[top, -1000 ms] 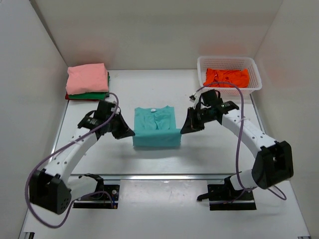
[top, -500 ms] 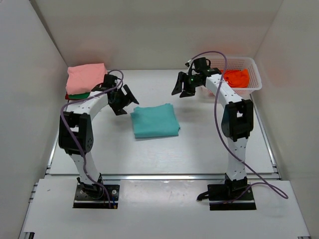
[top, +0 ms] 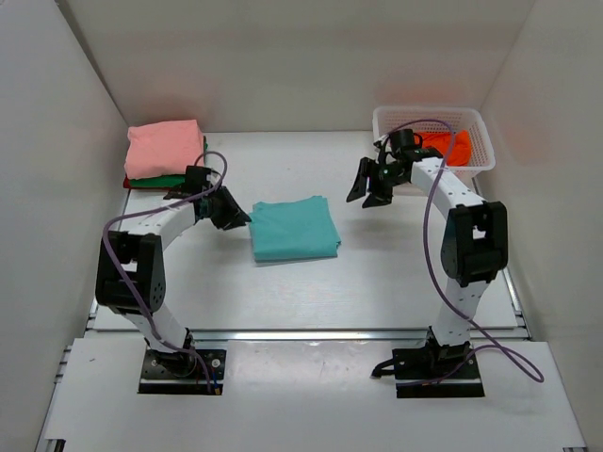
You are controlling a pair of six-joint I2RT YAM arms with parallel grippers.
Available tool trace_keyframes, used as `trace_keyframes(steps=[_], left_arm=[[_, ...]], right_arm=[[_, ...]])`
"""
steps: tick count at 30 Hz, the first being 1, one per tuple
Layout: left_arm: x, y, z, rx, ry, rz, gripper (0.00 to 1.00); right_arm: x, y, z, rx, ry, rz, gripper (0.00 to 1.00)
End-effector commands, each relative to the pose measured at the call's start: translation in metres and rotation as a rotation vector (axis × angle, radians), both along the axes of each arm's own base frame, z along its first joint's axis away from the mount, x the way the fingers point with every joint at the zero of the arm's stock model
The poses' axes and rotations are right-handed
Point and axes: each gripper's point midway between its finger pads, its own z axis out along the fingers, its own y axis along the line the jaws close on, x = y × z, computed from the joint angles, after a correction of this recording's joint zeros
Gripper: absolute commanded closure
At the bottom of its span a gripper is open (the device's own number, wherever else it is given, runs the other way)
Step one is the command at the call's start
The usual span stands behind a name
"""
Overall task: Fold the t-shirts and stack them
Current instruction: Put the neatly folded tshirt into the corner of the board with the left arm
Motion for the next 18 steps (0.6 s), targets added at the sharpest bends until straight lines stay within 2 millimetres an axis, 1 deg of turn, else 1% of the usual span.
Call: trace_keyframes(steps=[1,2,3,4,5,6,7,8,9,10,11,12,13,14,16,17,18], left_arm=[[-0.018,-0.002,0.007,-0.035,-0.020,-0.009,0.54],[-0.022,-0.003,0.006,-0.028,-0.022,-0.008,0.55],[-0.025,-0.004,0.003,-0.039,-0.010,0.007,0.59],[-0.028,-0.008,0.001,-0.057,-0.006,-0.002,0.69],[-0.029,-0.012,0.007,-0.091,-0.013,0.008,0.74],[-0.028,-0.019,0.016,-0.122,-0.027,0.014,0.81],[-0.030,-0.026,0.023,-0.149,-0.038,0.008,0.84],[-0.032,-0.033,0.023,-0.154,-0.043,-0.008,0.83],[-0.036,-0.041,0.028,-0.194,-0.040,-0.020,0.83],[-0.040,-0.046,0.025,-0.212,-0.020,-0.028,0.84],[-0.048,-0.053,0.019,-0.248,0.002,-0.033,0.84],[-0.051,-0.057,0.020,-0.284,0.014,-0.022,0.85],[-0.061,-0.062,0.013,-0.314,0.052,-0.018,0.86],[-0.067,-0.065,0.010,-0.322,0.054,-0.022,0.86],[-0.071,-0.065,-0.006,-0.303,0.090,-0.018,0.85],[-0.068,-0.065,-0.011,-0.281,0.101,-0.020,0.84],[-0.072,-0.060,-0.032,-0.220,0.149,-0.026,0.84]], right_arm=[[-0.008,0.005,0.028,0.021,-0.102,0.031,0.46],[-0.012,0.004,0.030,0.022,-0.108,0.033,0.46],[-0.013,0.006,0.031,0.026,-0.107,0.034,0.47],[-0.017,0.008,0.031,0.033,-0.100,0.039,0.47],[-0.018,0.009,0.034,0.035,-0.113,0.046,0.47],[-0.019,0.009,0.034,0.035,-0.110,0.045,0.46],[-0.020,0.008,0.036,0.034,-0.121,0.048,0.47],[-0.022,0.007,0.039,0.038,-0.128,0.045,0.47],[-0.026,0.008,0.033,0.046,-0.106,0.046,0.46],[-0.027,0.009,0.038,0.055,-0.116,0.046,0.46],[-0.032,0.010,0.035,0.056,-0.109,0.050,0.47],[-0.033,0.008,0.035,0.059,-0.103,0.044,0.47],[-0.033,0.007,0.039,0.062,-0.118,0.044,0.47],[-0.034,0.005,0.034,0.061,-0.111,0.037,0.46],[-0.038,0.003,0.037,0.069,-0.113,0.026,0.47],[-0.040,0.005,0.038,0.071,-0.119,0.029,0.47],[-0.040,0.002,0.037,0.072,-0.116,0.019,0.47]])
